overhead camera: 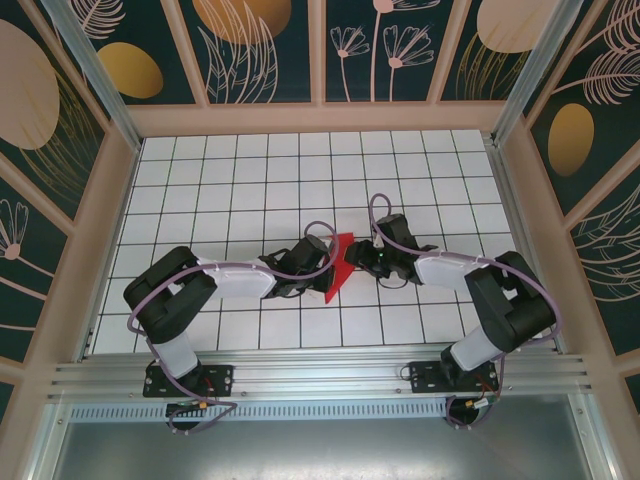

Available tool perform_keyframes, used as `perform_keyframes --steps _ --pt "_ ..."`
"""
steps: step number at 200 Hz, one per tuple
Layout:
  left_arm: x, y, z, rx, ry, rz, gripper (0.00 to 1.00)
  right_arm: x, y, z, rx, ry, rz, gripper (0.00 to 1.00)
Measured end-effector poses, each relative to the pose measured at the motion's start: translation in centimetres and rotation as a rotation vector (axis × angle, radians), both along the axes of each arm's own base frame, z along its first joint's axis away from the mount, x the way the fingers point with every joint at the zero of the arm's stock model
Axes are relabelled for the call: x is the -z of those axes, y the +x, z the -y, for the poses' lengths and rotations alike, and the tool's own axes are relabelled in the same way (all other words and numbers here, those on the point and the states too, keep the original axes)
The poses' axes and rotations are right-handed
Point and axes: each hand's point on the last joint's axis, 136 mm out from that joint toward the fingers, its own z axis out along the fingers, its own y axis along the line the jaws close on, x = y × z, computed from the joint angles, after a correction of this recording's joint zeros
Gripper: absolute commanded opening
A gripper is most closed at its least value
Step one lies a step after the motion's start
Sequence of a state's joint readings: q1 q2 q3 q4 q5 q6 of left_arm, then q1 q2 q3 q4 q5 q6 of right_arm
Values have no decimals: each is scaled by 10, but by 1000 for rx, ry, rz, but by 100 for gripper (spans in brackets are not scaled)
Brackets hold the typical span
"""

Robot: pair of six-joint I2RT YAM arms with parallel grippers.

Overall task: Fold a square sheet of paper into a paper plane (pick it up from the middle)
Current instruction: Fourth fold the wing at the center of the table.

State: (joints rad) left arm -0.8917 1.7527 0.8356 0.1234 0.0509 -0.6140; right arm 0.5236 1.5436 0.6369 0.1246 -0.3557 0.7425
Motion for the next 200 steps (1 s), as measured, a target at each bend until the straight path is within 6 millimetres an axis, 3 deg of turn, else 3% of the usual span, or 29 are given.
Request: perform_keyframes --steps 84,112,134,161,200 --pt "0 1 -1 -4 3 4 0 -2 -9 -18 -102 86 -19 38" --pt "0 1 -1 -4 3 5 0 6 -15 -20 -147 83 -34 29" --pt "-2 1 0 -5 0 7 0 7 -14 -23 -171 79 -30 15" --pt "-8 -1 -3 -5 -11 16 10 6 -12 -25 -181 79 -23 10" --pt "-35 -6 -9 -12 -73 55 24 7 -12 -27 -132 72 -44 8"
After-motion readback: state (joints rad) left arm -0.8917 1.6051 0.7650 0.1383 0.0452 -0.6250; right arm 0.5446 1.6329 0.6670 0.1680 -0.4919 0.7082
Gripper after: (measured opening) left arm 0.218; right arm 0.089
